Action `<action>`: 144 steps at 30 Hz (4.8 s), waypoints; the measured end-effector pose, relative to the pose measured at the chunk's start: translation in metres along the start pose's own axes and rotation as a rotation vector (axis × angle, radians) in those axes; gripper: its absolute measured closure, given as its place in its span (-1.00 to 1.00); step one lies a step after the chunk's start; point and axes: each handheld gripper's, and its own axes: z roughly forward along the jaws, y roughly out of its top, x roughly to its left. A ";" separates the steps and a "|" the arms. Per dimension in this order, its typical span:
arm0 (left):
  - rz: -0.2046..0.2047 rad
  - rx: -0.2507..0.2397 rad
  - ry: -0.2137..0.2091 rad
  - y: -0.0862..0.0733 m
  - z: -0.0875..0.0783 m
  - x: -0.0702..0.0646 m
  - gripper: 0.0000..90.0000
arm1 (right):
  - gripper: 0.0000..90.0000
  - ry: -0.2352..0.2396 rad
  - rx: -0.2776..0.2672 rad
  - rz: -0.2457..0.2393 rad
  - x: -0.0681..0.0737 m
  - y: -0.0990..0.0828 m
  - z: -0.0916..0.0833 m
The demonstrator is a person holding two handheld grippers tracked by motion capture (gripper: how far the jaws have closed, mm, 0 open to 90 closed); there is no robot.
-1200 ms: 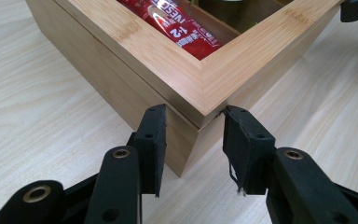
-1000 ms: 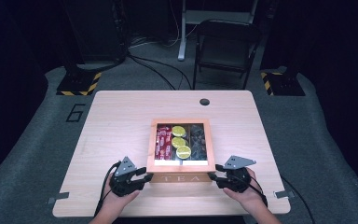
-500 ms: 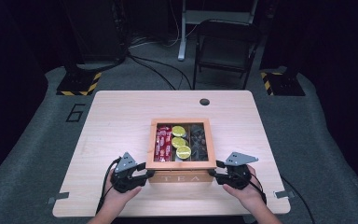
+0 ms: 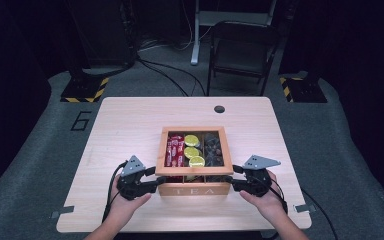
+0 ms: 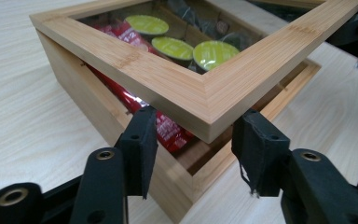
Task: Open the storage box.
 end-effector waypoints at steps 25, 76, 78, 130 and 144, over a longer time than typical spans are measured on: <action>-0.017 -0.066 0.035 0.041 -0.012 0.012 0.20 | 0.10 -0.026 -0.038 -0.023 -0.012 0.045 -0.013; 0.007 -0.092 0.122 0.080 -0.012 0.029 0.35 | 0.36 -0.176 -0.103 -0.033 -0.036 0.080 0.012; 0.007 -0.089 0.133 0.080 -0.010 0.031 0.35 | 0.36 -0.180 -0.108 -0.015 -0.037 0.082 0.013; -0.047 -0.156 0.239 0.106 0.027 0.050 0.45 | 0.36 -0.209 -0.129 0.031 -0.058 0.103 0.025; -0.069 -0.168 0.240 0.113 0.030 0.055 0.45 | 0.31 -0.213 -0.120 0.035 -0.065 0.103 0.041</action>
